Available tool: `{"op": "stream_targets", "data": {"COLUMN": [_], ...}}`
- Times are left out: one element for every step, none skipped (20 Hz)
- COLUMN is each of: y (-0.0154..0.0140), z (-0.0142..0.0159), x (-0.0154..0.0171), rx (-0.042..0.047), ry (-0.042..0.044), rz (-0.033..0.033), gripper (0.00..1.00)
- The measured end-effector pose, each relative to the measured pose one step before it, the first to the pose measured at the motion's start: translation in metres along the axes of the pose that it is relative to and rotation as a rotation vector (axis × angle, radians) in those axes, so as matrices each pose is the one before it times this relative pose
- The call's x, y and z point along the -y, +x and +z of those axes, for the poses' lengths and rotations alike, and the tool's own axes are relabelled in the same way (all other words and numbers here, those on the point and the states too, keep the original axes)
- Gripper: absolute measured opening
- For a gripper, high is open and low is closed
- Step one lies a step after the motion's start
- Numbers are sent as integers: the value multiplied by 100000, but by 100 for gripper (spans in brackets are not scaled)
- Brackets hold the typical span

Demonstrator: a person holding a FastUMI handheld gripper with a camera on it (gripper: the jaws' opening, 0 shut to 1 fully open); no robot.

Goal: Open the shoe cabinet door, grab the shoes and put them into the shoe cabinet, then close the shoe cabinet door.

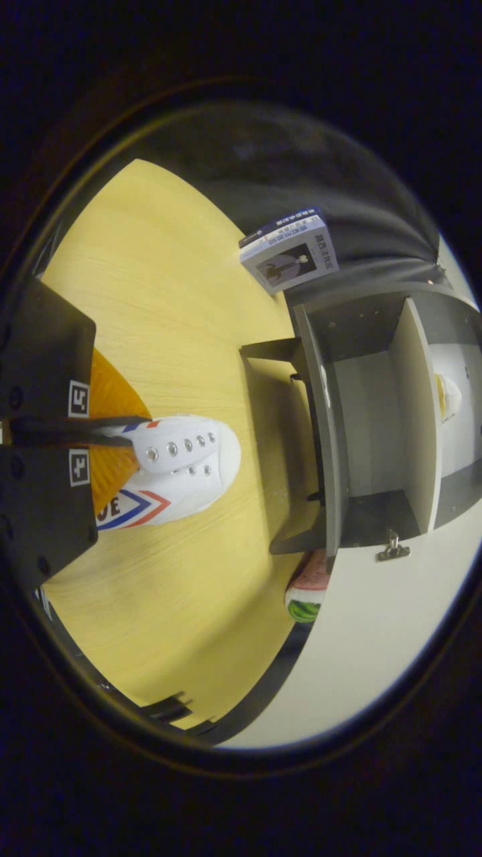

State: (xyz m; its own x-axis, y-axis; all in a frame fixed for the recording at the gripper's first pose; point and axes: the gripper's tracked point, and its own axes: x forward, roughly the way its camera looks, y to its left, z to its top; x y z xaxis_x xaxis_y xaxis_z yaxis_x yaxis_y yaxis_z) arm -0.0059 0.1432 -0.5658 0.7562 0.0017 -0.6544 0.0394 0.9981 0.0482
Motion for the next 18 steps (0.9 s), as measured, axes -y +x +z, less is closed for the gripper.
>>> {"op": "stream_targets", "data": {"y": [-182,-274,-6,-50,-208,-580,-546,-455,-574,-718,-567,-683,-685,-675,-694,-602,-639,-563], "z": [228,577,675,615,530,381,609,720,839,1117,1484,1735,2045,1997,2131,2251,2330,2250], "x": [-19,-91,-167,7,344,415,-5,97,242,262,168,121,11,-11,112,73,106,126], "rx": [283,1159,2044,1135,269,203,-214,319,240,408,806,1258,1643,1451,1665,2125,2453,2730], "ry": [-487,-127,-783,-1656,-1793,-519,197,615,97,-483,-360,-28,64,-470,-1082,-1599,-1598,-1504], "rz": [-143,78,-606,-759,-675,-217,502,368,-497,-1113,-907,-351,-161,-431,-968,-1349,-1524,-1509], "gripper": [3,3,3,3,2,3,3,3,3,3,3,3,2,2,3,3,3,2]}}
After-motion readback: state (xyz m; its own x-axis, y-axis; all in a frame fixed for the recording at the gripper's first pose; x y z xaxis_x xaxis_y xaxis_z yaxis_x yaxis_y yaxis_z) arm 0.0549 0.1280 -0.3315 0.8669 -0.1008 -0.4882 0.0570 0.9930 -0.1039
